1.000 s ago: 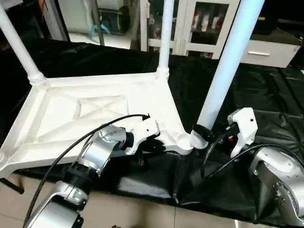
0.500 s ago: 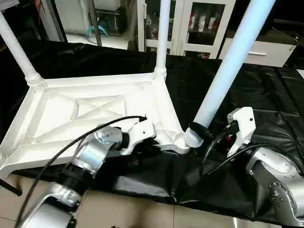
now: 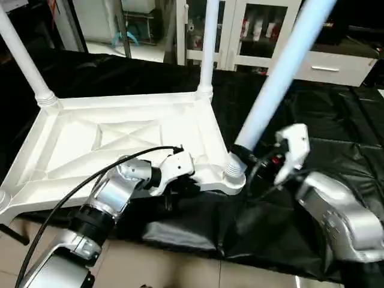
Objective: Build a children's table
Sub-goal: Insert table leg to table base
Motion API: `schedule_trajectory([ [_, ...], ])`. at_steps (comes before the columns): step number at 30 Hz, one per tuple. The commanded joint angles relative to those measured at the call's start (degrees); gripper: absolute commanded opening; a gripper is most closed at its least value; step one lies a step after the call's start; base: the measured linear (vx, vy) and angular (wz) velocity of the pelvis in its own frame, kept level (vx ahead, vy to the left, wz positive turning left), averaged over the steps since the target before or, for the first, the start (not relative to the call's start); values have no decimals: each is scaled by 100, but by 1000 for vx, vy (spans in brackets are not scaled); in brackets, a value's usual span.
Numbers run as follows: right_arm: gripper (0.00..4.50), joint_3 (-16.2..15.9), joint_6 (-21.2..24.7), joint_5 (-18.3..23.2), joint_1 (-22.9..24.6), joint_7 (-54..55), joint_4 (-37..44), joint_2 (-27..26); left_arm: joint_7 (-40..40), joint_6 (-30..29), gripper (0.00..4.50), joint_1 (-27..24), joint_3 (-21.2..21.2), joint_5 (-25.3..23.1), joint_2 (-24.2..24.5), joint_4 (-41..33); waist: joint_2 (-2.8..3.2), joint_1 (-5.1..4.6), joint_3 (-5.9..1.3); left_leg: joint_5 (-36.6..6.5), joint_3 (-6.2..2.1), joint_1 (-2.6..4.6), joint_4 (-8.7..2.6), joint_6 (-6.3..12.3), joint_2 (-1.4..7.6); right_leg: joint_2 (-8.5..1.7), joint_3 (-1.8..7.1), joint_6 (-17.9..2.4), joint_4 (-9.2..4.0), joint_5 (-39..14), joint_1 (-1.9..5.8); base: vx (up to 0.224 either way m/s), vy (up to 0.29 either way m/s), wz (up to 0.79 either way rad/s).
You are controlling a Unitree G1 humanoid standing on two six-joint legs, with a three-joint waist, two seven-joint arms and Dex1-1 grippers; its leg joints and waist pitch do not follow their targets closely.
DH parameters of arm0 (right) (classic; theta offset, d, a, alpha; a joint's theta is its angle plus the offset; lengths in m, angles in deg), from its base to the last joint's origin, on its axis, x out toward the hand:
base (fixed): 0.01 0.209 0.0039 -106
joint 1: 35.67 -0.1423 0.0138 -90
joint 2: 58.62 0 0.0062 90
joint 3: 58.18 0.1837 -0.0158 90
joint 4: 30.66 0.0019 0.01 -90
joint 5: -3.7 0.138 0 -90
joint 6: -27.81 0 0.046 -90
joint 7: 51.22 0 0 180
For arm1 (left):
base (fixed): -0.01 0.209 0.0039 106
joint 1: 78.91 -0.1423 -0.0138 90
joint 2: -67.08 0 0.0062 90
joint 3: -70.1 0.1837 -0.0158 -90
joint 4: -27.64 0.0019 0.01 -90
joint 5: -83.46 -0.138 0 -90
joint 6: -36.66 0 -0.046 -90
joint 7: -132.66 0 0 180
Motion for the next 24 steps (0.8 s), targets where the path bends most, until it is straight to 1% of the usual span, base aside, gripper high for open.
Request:
schedule_trajectory([
  [1, 184, -42, 114, 19, -90, -129, -81, 91, 52, -88, 1, -62, 180, -2, -40, 118, -85, 3, -329, -484, -56, 5, -396, 279, 268, -452, 276, -1376, -364, -375, 244, 0, 0, 0],
  [2, 184, -76, 176, 16, -112, -193, -113, 132, 56, -84, 0, -53, 185, -4, -47, 122, -119, -1, -330, -429, -55, 0, -397, 305, 271, -450, 273, -1378, -356, -306, 251, 0, 0, 0],
  [3, 184, -76, 176, 16, -112, -193, -113, 132, 56, -84, 0, -53, 185, -4, -47, 122, -102, 13, -331, -400, -56, 1, -393, 345, 272, -458, 271, -1393, -347, -251, 251, 0, 0, 0],
  [5, 184, -183, 326, -40, -136, -334, -170, 249, 102, -74, 0, -39, 195, -3, -43, 129, -144, 13, -316, -467, -51, -1, -398, 367, 269, -463, 268, -1361, -366, -439, 254, 0, 0, 0],
  [6, 184, -223, 374, -62, -143, -381, -191, 290, 112, -70, 0, -35, 197, -4, -39, 131, -133, 17, -312, -483, -53, 0, -400, 360, 273, -471, 270, -1344, -376, -508, 249, 0, 0, 0],
  [7, 184, -272, 395, -104, -142, -422, -214, 337, 132, -73, 0, -42, 200, 0, -28, 113, -153, 9, -306, -562, -50, -2, -406, 336, 275, -471, 271, -1302, -397, -655, 245, 0, 0, 0],
  [8, 184, -314, 421, -118, -153, -461, -246, 376, 141, -84, 0, -49, 200, 5, -23, 99, -149, 13, -307, -591, -53, 3, -406, 318, 278, -475, 272, -1286, -398, -713, 241, 0, 0, 0],
  [9, 184, -363, 450, -133, -167, -506, -286, 421, 153, -98, 0, -59, 202, 13, -16, 82, -164, 7, -308, -604, -60, 3, -414, 290, 281, -473, 269, -1256, -399, -782, 244, 0, 0, 0],
  [12, 184, -375, 489, -139, -196, -501, -351, 438, 176, -105, 0, -73, 207, 17, -5, 67, -166, -1, -304, -659, -59, 9, -420, 249, 284, -472, 273, -1234, -415, -868, 231, 0, 0, 0],
  [13, 184, -390, 492, -152, -206, -519, -362, 461, 196, -113, 0, -79, 215, 17, 1, 60, -191, -4, -312, -661, -57, 10, -417, 244, 282, -471, 274, -1229, -415, -862, 235, 0, 0, 0],
  [15, 184, -394, 623, -107, -228, -601, -367, 528, 221, -134, 0, -85, 220, 23, 12, 37, -184, 1, -319, -590, -58, 12, -413, 252, 282, -465, 271, -1259, -401, -767, 234, 0, 0, 0],
  [18, 184, -458, 682, -158, -220, -655, -426, 593, 242, -139, 0, -81, 230, 26, 22, 29, -192, 5, -327, -560, -56, 6, -407, 277, 282, -472, 270, -1283, -392, -689, 245, 0, 0, 0],
  [19, 184, -474, 665, -210, -234, -621, -520, 579, 269, -144, 0, -84, 248, 24, 30, 15, -191, 6, -327, -532, -54, 7, -406, 285, 284, -473, 270, -1297, -389, -651, 244, 0, 0, 0],
  [20, 184, -470, 627, -278, -299, -536, -742, 501, 308, -149, 0, -83, 262, 33, 42, 9, -158, 9, -330, -512, -58, 9, -403, 286, 284, -475, 269, -1315, -383, -618, 237, 0, 0, 0],
  [21, 184, -470, 627, -278, -299, -536, -742, 501, 308, -149, 0, -83, 262, 33, 42, 9, -168, -4, -333, -515, -52, 11, -401, 284, 280, -469, 268, -1331, -386, -608, 229, 0, 0, 0],
  [22, 184, -459, 611, -294, -332, -494, -841, 458, 318, -152, 0, -83, 262, 38, 44, 8, -177, -1, -337, -487, -53, 3, -399, 282, 280, -470, 269, -1355, -376, -536, 243, 0, 0, 0],
  [23, 184, -448, 578, -301, -385, -460, -971, 400, 327, -150, 0, -80, 262, 42, 49, 10, -155, -4, -332, -513, -54, 9, -403, 271, 280, -468, 267, -1377, -382, -530, 237, 0, 0, 0],
  [24, 184, -431, 518, -308, -465, -423, -1158, 323, 353, -160, 0, -82, 272, 45, 56, 6, -158, -8, -334, -538, -54, 12, -403, 259, 282, -469, 265, -1391, -381, -539, 235, 0, 0, 0],
])
